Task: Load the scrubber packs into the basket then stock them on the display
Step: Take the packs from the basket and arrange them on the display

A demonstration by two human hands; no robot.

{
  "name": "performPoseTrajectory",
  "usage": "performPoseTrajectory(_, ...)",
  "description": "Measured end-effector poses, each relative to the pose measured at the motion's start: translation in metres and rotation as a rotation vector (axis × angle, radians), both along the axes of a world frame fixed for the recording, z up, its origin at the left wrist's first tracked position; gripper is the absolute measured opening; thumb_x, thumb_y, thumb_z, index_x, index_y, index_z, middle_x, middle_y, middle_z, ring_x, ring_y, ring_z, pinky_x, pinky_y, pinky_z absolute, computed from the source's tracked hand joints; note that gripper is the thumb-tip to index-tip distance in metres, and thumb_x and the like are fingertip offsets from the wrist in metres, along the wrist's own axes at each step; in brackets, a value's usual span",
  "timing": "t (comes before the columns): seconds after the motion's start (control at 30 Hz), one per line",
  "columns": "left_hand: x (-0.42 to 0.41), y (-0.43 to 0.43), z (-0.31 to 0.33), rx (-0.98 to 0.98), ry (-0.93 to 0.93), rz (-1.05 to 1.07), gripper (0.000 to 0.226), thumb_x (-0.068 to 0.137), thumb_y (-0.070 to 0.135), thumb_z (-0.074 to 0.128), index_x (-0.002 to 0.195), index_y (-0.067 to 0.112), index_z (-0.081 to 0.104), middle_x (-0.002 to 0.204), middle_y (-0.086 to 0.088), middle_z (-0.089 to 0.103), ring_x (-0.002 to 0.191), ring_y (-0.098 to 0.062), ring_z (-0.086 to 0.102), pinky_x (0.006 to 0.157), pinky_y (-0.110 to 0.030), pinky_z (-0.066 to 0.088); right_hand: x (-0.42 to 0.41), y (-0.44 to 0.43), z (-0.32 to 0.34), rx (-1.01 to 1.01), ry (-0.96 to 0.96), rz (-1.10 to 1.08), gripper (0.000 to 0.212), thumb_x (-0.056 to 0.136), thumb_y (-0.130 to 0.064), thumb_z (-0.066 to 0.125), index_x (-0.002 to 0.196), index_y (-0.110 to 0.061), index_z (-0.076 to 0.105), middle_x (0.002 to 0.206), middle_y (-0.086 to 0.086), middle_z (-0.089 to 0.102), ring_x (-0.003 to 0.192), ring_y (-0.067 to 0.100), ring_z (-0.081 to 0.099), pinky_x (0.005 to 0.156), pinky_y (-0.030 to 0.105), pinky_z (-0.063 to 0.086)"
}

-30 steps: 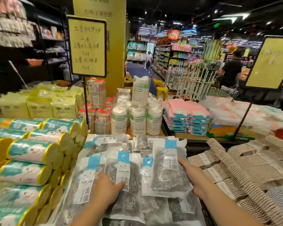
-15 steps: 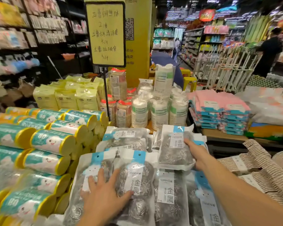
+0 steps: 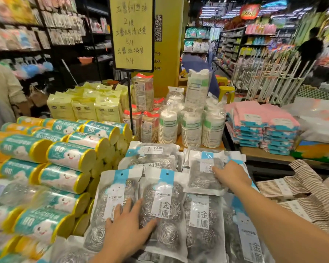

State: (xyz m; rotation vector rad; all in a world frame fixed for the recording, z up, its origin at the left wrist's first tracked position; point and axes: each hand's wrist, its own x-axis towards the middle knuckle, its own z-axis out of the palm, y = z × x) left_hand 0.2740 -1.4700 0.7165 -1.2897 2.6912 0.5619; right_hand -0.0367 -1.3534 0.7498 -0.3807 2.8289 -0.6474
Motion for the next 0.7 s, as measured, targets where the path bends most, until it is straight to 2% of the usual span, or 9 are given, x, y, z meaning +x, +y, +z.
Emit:
performPoseTrajectory(0.13, 0.010, 0.000, 0.018, -0.006, 0.105, -0.031, 0.088, 0.083, 0.080, 0.037, 0.155, 0.030, 0.022, 0.161, 0.003, 0.026, 0.148, -0.022, 0.024, 0.116, -0.047, 0.032, 0.024, 0.017, 0.027, -0.021, 0.068, 0.058, 0.047, 0.087, -0.057, 0.054, 0.112, -0.017, 0.057, 0.112, 0.006, 0.066, 0.101, 0.029, 0.063, 0.076, 0.037, 0.050)
performPoseTrajectory(0.3, 0.046, 0.011, 0.070, -0.067, 0.319, 0.024, 0.083, 0.086, 0.071, 0.049, 0.153, 0.026, 0.031, 0.156, 0.002, 0.037, 0.141, -0.019, 0.037, 0.111, -0.040, 0.038, 0.078, 0.027, 0.069, -0.174, 0.117, 0.217, 0.055, 0.088, -0.058, 0.058, 0.128, -0.020, 0.055, 0.118, 0.001, 0.065, 0.107, 0.024, 0.063, 0.086, 0.039, 0.053)
performPoseTrajectory(0.43, 0.109, 0.027, 0.104, -0.128, 0.418, 0.173, 0.084, 0.075, 0.078, 0.048, 0.142, 0.027, 0.045, 0.143, 0.000, 0.051, 0.128, -0.023, 0.050, 0.102, -0.043, 0.046, 0.147, 0.019, 0.093, -0.381, 0.116, 0.421, 0.045, 0.087, -0.054, 0.063, 0.116, -0.020, 0.059, 0.103, -0.003, 0.064, 0.098, 0.022, 0.064, 0.087, 0.043, 0.054)
performPoseTrajectory(0.5, 0.152, 0.041, 0.111, -0.148, 0.437, 0.272, 0.076, 0.079, 0.072, 0.055, 0.139, 0.026, 0.047, 0.141, -0.002, 0.052, 0.123, -0.025, 0.054, 0.100, -0.043, 0.046, 0.194, 0.012, 0.096, -0.442, 0.071, 0.540, 0.041, 0.088, -0.050, 0.064, 0.116, -0.020, 0.060, 0.104, -0.003, 0.066, 0.100, 0.021, 0.063, 0.089, 0.042, 0.053)
performPoseTrajectory(0.57, 0.200, 0.056, 0.111, -0.161, 0.435, 0.369, 0.075, 0.081, 0.068, 0.057, 0.140, 0.025, 0.046, 0.142, -0.003, 0.050, 0.125, -0.025, 0.053, 0.100, -0.042, 0.046, 0.245, 0.004, 0.090, -0.486, 0.012, 0.662, 0.039, 0.088, -0.047, 0.065, 0.116, -0.021, 0.061, 0.105, -0.004, 0.066, 0.101, 0.019, 0.063, 0.091, 0.043, 0.053)
performPoseTrajectory(0.7, 0.310, 0.090, 0.098, -0.178, 0.374, 0.588, 0.084, 0.069, 0.072, 0.050, 0.137, 0.023, 0.049, 0.137, -0.006, 0.054, 0.127, -0.027, 0.051, 0.102, -0.043, 0.045, 0.363, -0.008, 0.066, -0.520, -0.127, 0.889, 0.034, 0.087, -0.044, 0.069, 0.110, -0.020, 0.061, 0.100, -0.004, 0.066, 0.098, 0.020, 0.064, 0.088, 0.040, 0.052)
